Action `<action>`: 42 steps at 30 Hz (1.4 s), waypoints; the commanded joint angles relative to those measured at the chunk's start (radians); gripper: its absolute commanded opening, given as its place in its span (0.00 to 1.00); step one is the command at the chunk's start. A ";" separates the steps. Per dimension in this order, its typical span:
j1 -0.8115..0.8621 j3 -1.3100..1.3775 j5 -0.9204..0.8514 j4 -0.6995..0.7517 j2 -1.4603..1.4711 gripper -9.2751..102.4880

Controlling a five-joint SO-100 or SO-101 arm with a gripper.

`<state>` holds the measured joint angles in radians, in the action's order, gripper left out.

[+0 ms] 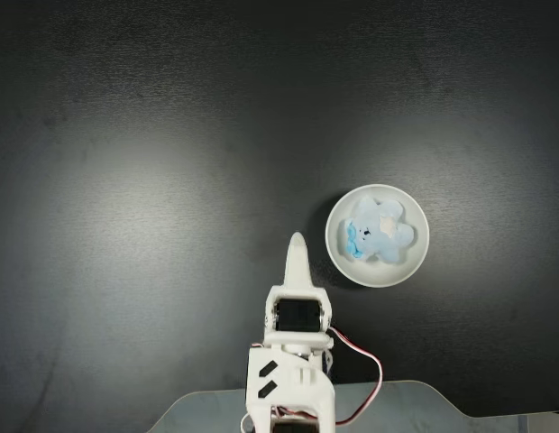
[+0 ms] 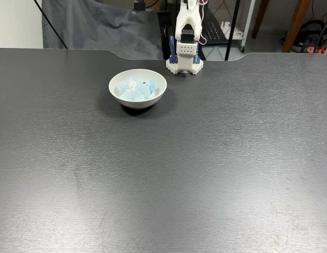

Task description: Grasp a skyblue doll and put it in the white bowl.

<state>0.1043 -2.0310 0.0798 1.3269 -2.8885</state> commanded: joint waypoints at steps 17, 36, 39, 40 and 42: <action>-0.040 -0.847 0.044 -0.055 -0.446 0.08; -0.029 -0.896 0.046 -0.066 -0.448 0.08; -0.029 -0.896 0.046 -0.066 -0.448 0.08; -0.029 -0.896 0.046 -0.066 -0.448 0.08; -0.029 -0.896 0.046 -0.066 -0.448 0.08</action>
<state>0.0736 -2.9314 0.1166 1.2824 -3.3318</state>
